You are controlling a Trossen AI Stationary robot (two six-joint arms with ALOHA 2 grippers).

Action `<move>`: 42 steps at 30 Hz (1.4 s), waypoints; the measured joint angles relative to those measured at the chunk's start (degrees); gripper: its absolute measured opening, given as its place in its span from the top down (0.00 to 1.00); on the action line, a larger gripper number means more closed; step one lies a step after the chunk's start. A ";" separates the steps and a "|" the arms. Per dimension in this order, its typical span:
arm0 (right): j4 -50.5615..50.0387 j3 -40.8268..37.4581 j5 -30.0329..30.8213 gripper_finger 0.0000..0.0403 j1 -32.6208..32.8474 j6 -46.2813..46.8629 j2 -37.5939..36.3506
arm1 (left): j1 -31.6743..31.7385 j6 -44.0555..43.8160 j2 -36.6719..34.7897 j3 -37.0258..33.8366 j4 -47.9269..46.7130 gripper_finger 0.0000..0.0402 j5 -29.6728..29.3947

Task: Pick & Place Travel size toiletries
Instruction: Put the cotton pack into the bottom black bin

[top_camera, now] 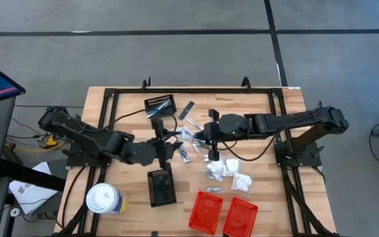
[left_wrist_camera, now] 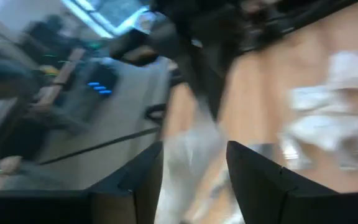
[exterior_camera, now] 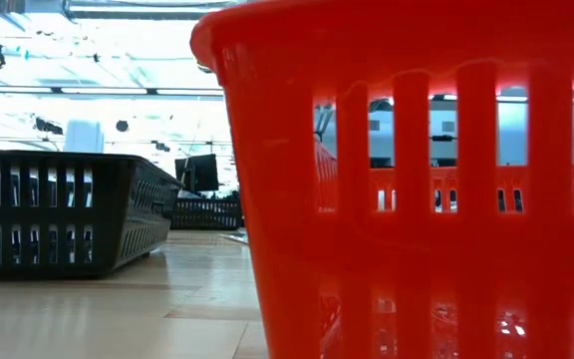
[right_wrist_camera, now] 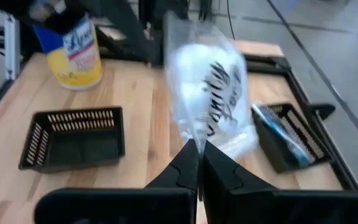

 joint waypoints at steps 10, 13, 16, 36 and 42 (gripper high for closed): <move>-0.12 0.00 -0.11 1.00 0.48 0.79 0.07 | 0.05 -1.27 0.73 1.56 -0.33 0.50 1.79; -0.02 0.00 -0.13 1.00 0.69 0.95 0.07 | 2.11 -1.56 1.21 3.19 -1.46 0.49 4.58; -0.02 0.00 -0.13 1.00 0.80 0.97 0.07 | 2.89 -1.92 1.53 7.07 -6.71 0.47 4.82; 0.55 0.00 -0.15 1.00 0.69 1.38 0.07 | 9.92 -9.16 2.00 8.35 -11.29 0.47 24.06; 0.83 0.00 -0.13 1.00 0.67 1.38 0.39 | 12.72 -11.72 3.74 8.34 -12.83 0.53 29.26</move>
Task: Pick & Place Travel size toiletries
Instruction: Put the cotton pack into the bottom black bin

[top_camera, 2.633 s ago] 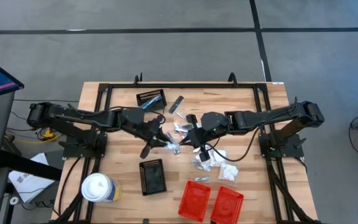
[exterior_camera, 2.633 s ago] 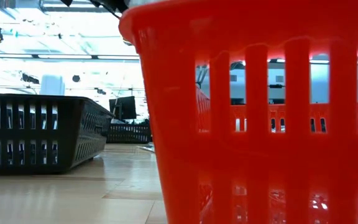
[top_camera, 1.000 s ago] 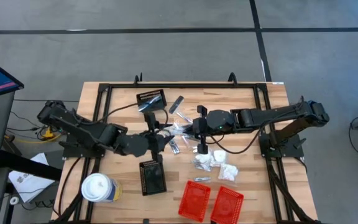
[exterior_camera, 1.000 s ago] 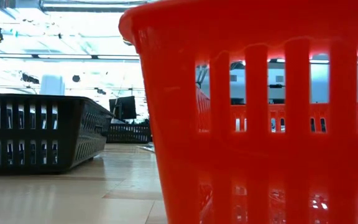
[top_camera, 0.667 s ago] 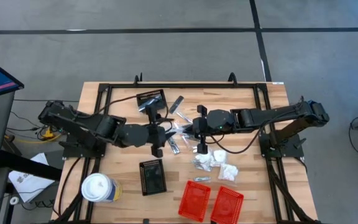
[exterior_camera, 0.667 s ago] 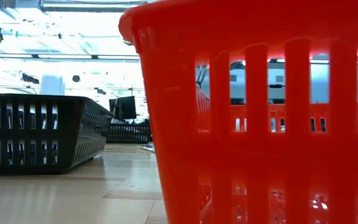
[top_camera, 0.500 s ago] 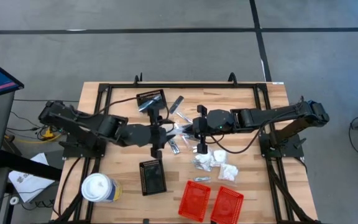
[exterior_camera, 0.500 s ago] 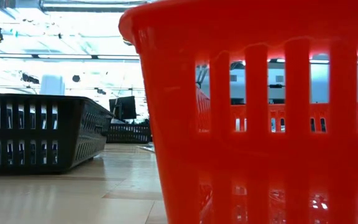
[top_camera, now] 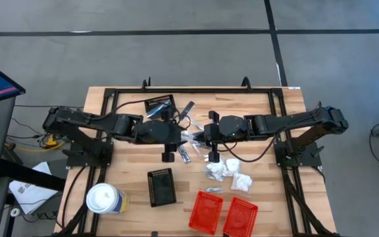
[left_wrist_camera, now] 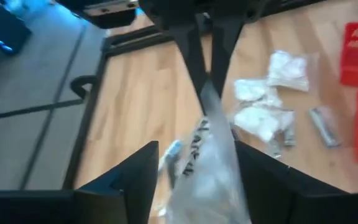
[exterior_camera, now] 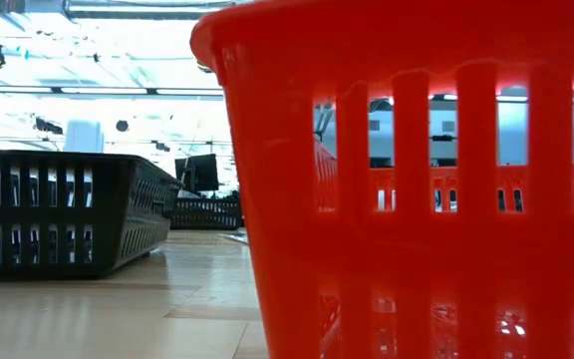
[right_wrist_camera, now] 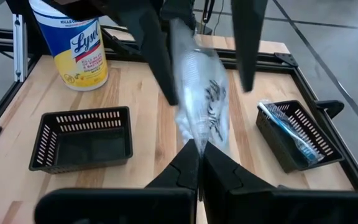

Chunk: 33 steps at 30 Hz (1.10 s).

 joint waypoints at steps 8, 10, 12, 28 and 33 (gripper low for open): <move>0.21 0.00 -0.02 1.00 0.00 -0.31 0.20 | 0.14 -0.33 3.30 -0.07 -0.07 0.81 1.04; -0.08 0.02 -0.07 1.00 0.00 -0.42 0.19 | 0.14 -0.33 3.30 -0.07 0.12 0.91 0.87; -0.44 0.02 0.03 1.00 0.01 -0.60 0.17 | 0.14 -0.47 3.05 -0.10 0.35 0.96 0.17; -0.64 -0.02 -0.16 0.65 5.33 -4.34 -0.50 | -11.23 -11.26 -2.57 -3.30 -0.98 0.98 -11.81; -0.94 -0.08 -0.17 0.49 7.83 -5.16 -1.24 | -16.65 -20.64 -6.28 -10.34 0.29 0.98 -17.17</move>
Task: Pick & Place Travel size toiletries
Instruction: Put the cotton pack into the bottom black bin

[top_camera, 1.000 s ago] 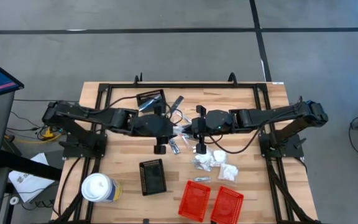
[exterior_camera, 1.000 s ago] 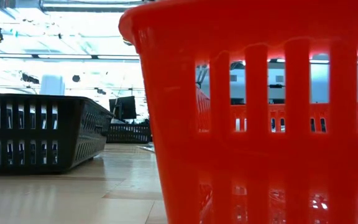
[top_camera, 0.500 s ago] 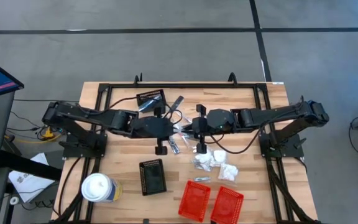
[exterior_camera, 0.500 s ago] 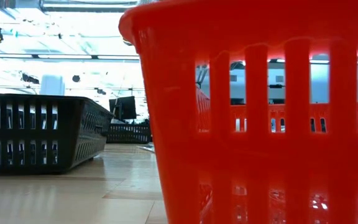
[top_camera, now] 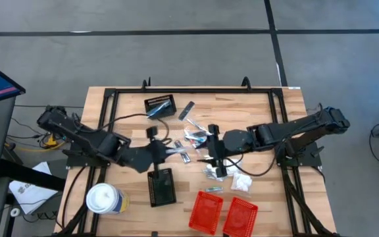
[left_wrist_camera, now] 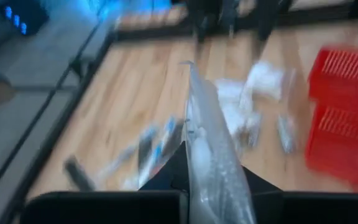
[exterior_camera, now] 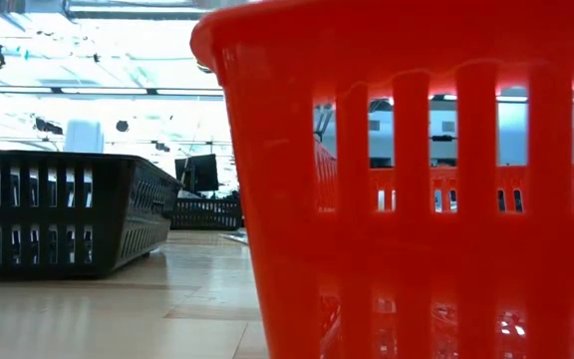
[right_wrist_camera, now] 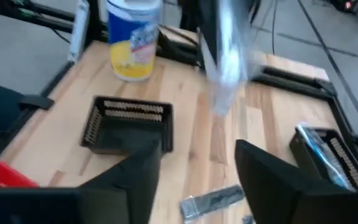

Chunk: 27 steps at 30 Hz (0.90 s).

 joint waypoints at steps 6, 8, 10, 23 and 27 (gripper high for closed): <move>0.15 0.10 0.02 0.39 1.73 0.15 -1.66 | -5.73 -9.98 -5.28 -15.57 15.60 0.98 -3.73; 0.06 0.07 0.08 0.39 2.19 0.27 -2.08 | -7.22 -12.15 -7.28 -21.60 20.79 0.98 -5.16; 0.02 0.09 0.11 0.40 2.49 0.46 -2.07 | -8.67 -12.77 -8.76 -26.50 27.67 0.98 -5.98; -0.19 0.08 0.07 0.45 1.40 0.59 -2.01 | -9.26 -16.06 -9.50 -38.79 41.45 0.98 1.86; -0.66 0.08 -0.02 0.46 0.83 0.64 -2.01 | -7.74 -17.65 -6.41 -38.73 41.30 0.98 7.70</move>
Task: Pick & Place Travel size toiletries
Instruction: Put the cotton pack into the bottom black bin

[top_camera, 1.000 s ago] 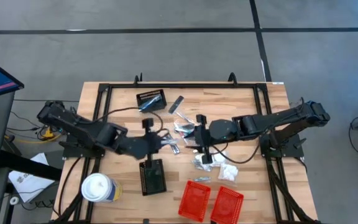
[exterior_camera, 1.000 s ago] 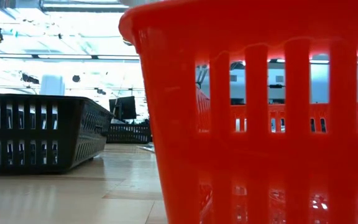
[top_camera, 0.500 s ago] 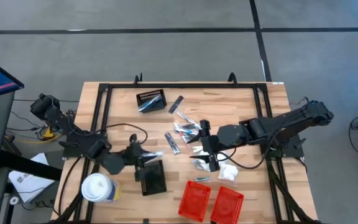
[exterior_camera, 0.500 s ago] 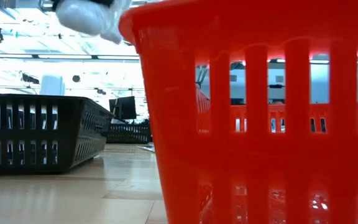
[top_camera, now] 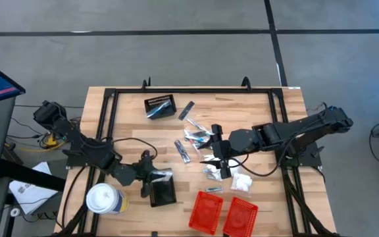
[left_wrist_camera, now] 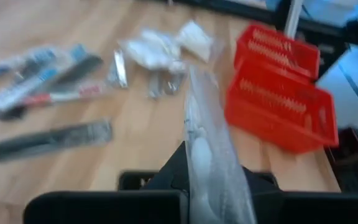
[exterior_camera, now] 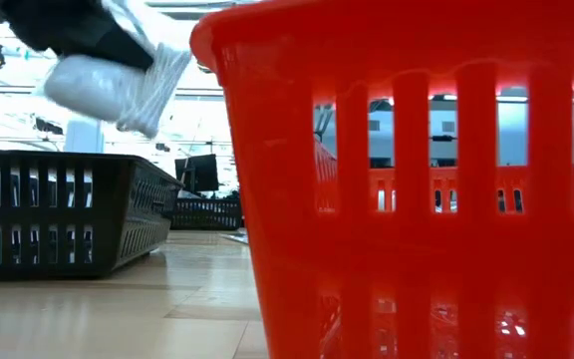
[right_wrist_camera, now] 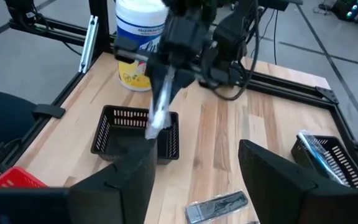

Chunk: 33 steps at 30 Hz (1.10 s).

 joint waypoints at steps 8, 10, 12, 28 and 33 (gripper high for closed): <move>-0.41 0.00 -0.02 0.47 0.07 0.02 0.00 | 5.16 -2.79 7.78 0.00 -0.74 0.98 8.86; -0.47 0.00 -0.02 0.47 0.08 0.02 0.00 | 6.16 -2.85 9.20 0.00 -1.22 0.98 9.69; -0.62 0.00 -0.02 0.47 0.08 0.00 0.00 | 7.01 -2.79 9.79 0.00 -2.29 0.98 9.73; -0.60 0.00 -0.04 0.47 0.06 0.00 0.00 | 10.84 5.13 7.76 0.07 -2.79 0.98 7.27; -0.67 0.00 -0.04 0.47 0.07 0.00 0.00 | 9.06 5.10 7.76 0.07 -2.77 0.95 5.99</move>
